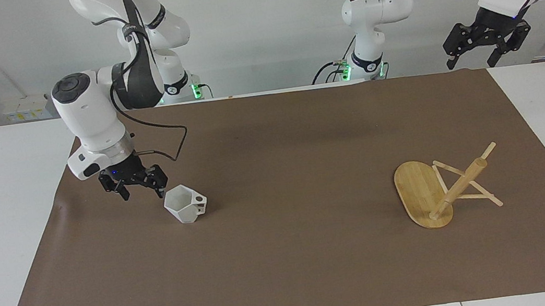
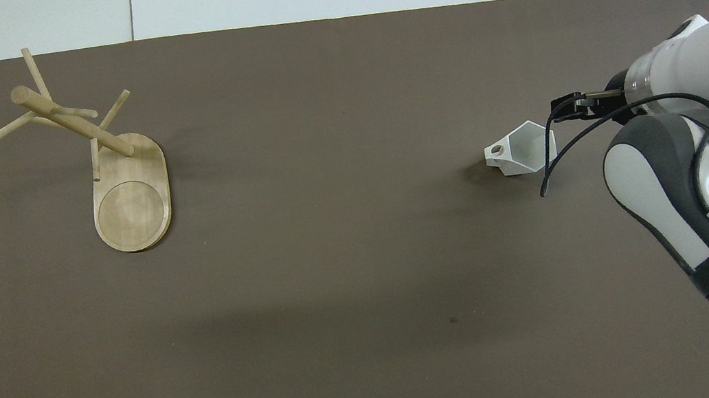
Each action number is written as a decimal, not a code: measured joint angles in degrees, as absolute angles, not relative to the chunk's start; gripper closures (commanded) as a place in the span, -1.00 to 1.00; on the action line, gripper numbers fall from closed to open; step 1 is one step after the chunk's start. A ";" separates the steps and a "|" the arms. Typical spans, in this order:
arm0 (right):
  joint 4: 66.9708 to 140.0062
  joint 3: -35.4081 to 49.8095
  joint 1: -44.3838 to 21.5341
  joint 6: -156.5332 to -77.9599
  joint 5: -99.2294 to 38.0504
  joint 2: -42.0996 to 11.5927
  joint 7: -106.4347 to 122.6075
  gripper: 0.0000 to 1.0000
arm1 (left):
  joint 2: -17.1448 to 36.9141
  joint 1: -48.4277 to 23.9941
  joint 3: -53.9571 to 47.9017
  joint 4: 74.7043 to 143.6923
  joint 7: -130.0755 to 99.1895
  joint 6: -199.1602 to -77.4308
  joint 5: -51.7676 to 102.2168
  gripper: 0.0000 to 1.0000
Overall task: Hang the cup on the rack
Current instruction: 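Close the right gripper on the white cup's rim, then lift the white cup with the right gripper toward the mug tree, then carry the cup toward the left gripper while the left gripper reaches it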
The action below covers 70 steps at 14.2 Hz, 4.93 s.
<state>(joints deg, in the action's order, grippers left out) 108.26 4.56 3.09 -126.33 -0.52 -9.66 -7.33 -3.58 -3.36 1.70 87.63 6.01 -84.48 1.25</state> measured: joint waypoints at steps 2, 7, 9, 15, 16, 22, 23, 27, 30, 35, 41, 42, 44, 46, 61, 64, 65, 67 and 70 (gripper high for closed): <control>108.86 4.68 3.06 -127.90 -0.57 -10.78 -7.46 -1.00 | -3.58 -3.36 1.70 87.63 6.01 -84.48 1.25 -1.00; 111.86 5.15 1.89 -132.09 -0.67 -12.71 -14.06 -1.00 | -3.58 -3.36 1.70 87.63 6.01 -84.48 1.25 -1.00; 112.46 5.44 1.87 -132.09 -0.67 -12.70 -15.63 -1.00 | -3.58 -3.36 1.70 87.63 6.01 -84.47 1.25 -1.00; 113.13 5.57 1.87 -132.09 -0.69 -12.67 -18.04 -0.35 | -3.58 -3.36 1.70 87.63 6.01 -84.47 1.25 -1.00; 113.20 5.57 1.86 -132.09 -0.69 -12.66 -18.18 -0.19 | -3.58 -3.36 1.71 87.63 6.01 -84.47 1.25 -1.00; 113.31 5.58 1.87 -132.09 -0.70 -12.60 -18.25 1.00 | -3.58 -3.36 1.71 87.63 6.01 -84.47 1.25 -1.00; 113.31 5.60 1.86 -132.09 -0.70 -12.57 -18.25 1.00 | -3.58 -3.36 1.71 87.63 6.01 -84.47 1.25 -1.00; 113.33 5.67 1.86 -132.11 -0.74 -12.47 -18.27 1.00 | -3.58 -3.36 1.72 87.63 6.01 -84.47 1.25 -1.00; 113.29 6.17 1.86 -132.11 -0.74 -12.47 -18.27 1.00 | -3.58 -3.36 1.72 87.63 6.01 -84.47 1.25 -1.00; 111.69 9.96 1.83 -132.33 -8.92 -12.17 -18.32 1.00 | -3.59 -3.36 1.72 87.63 6.01 -84.47 1.25 -1.00; 106.02 18.44 1.77 -132.36 -17.05 -10.41 -18.41 1.00 | -3.68 -2.37 2.27 87.63 6.03 -84.47 1.20 -1.00; 104.97 19.68 1.74 -132.36 -18.58 -10.33 -18.42 1.00 | -3.79 -2.14 2.30 87.63 6.07 -84.48 1.28 -1.00; 102.94 21.37 1.70 -132.28 -23.45 -10.10 -18.44 1.00 | -4.00 -2.08 2.19 87.63 6.73 -84.60 1.90 -1.00; 100.76 21.97 1.69 -130.90 -28.65 -9.77 -18.44 1.00 | -4.04 -2.17 1.82 87.68 9.62 -85.31 3.86 -1.00; 94.53 28.22 1.64 -121.43 -39.85 -9.22 -10.07 1.00 | -6.98 -4.89 0.92 99.99 52.14 -102.94 23.59 -1.00; 94.52 29.44 1.65 -121.41 -40.00 -9.22 -10.07 1.00 | -8.94 -4.89 1.00 105.44 58.08 -107.66 31.10 -1.00; 94.52 30.03 1.65 -121.41 -40.08 -9.22 -10.07 1.00 | -9.99 -4.90 1.03 107.91 60.48 -109.39 33.30 -1.00; 94.52 31.54 1.66 -121.41 -40.41 -9.23 -10.56 1.00 | -11.78 -4.90 1.05 111.55 66.11 -111.51 35.48 -1.00; 94.45 33.67 1.63 -121.54 -44.37 -9.21 -13.01 1.00 | -12.95 -5.22 0.91 113.20 73.12 -111.71 37.70 -1.00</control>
<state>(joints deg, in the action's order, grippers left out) 94.45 33.67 1.63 -121.54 -44.37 -9.21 -13.01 -12.95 -5.22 0.91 113.20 73.12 -111.71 37.70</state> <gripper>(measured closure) 0.965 0.000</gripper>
